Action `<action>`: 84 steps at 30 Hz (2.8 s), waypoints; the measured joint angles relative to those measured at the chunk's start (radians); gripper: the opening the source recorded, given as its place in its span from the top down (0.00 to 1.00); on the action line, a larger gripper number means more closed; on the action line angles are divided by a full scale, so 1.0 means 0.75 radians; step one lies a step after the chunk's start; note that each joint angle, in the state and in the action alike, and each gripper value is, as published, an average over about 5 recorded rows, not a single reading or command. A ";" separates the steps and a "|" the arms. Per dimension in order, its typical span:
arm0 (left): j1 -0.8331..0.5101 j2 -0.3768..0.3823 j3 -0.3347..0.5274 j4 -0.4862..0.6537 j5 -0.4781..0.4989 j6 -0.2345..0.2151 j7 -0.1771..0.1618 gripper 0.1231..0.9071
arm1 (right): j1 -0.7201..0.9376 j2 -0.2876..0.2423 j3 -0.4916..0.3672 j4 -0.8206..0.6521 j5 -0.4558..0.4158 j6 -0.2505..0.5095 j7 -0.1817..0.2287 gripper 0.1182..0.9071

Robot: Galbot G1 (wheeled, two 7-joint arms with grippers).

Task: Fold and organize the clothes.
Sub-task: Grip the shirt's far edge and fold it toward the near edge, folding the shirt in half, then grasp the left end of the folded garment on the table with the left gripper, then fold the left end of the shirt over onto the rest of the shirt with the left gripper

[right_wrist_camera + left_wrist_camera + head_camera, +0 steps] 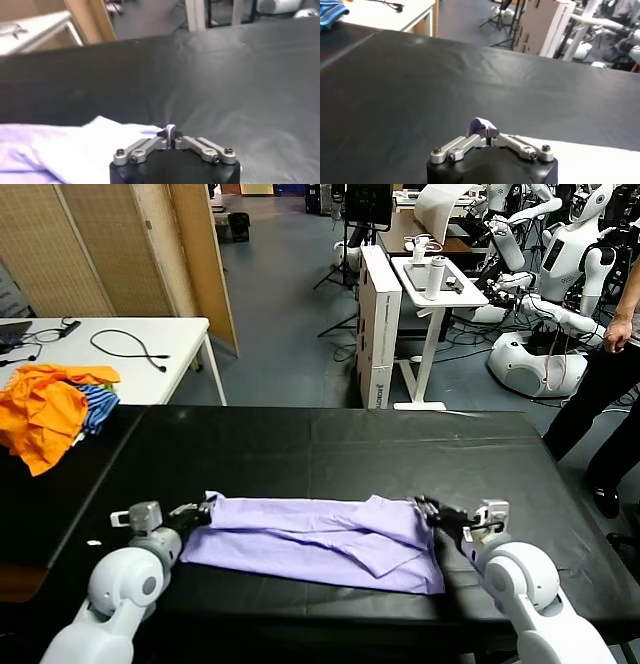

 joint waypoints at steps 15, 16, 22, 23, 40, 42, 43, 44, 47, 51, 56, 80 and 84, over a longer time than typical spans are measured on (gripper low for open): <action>0.116 0.131 -0.128 -0.081 -0.331 0.086 -0.057 0.00 | -0.132 -0.065 0.121 0.148 0.056 0.019 0.003 0.00; 0.120 0.132 -0.132 -0.081 -0.339 0.086 -0.057 0.00 | -0.137 -0.064 0.124 0.152 0.055 0.019 0.003 0.00; 0.145 0.126 -0.148 -0.091 -0.377 0.087 -0.052 0.00 | -0.147 -0.063 0.134 0.160 0.054 0.019 0.003 0.00; 0.150 0.125 -0.152 -0.091 -0.379 0.087 -0.050 0.00 | -0.148 -0.063 0.135 0.160 0.054 0.019 0.002 0.00; 0.195 0.082 -0.172 -0.072 -0.376 0.086 -0.020 0.14 | -0.154 -0.055 0.131 0.158 0.053 0.015 0.003 0.00; 0.194 0.079 -0.168 -0.067 -0.375 0.084 -0.019 0.23 | -0.154 -0.053 0.132 0.158 0.053 0.015 0.003 0.00; 0.193 0.077 -0.167 -0.065 -0.375 0.084 -0.019 0.27 | -0.155 -0.053 0.132 0.158 0.052 0.015 0.003 0.00; 0.193 0.077 -0.166 -0.064 -0.375 0.084 -0.019 0.33 | -0.155 -0.052 0.131 0.158 0.052 0.015 0.003 0.00; 0.193 0.076 -0.165 -0.061 -0.376 0.085 -0.019 0.49 | -0.154 -0.049 0.130 0.159 0.050 0.014 0.003 0.00; 0.195 0.074 -0.164 -0.057 -0.383 0.087 -0.019 0.72 | -0.155 -0.045 0.128 0.159 0.047 0.014 0.004 0.00; 0.194 0.065 -0.163 -0.055 -0.395 0.087 -0.028 0.89 | -0.156 -0.039 0.125 0.160 0.043 0.013 0.006 0.00; 0.330 0.091 -0.250 -0.251 0.390 0.080 0.099 0.92 | -0.213 0.015 0.138 0.239 0.007 0.046 0.027 0.00; 0.313 0.063 -0.233 -0.301 0.213 0.085 0.022 0.92 | -0.254 0.016 0.158 0.280 0.014 0.108 -0.020 0.00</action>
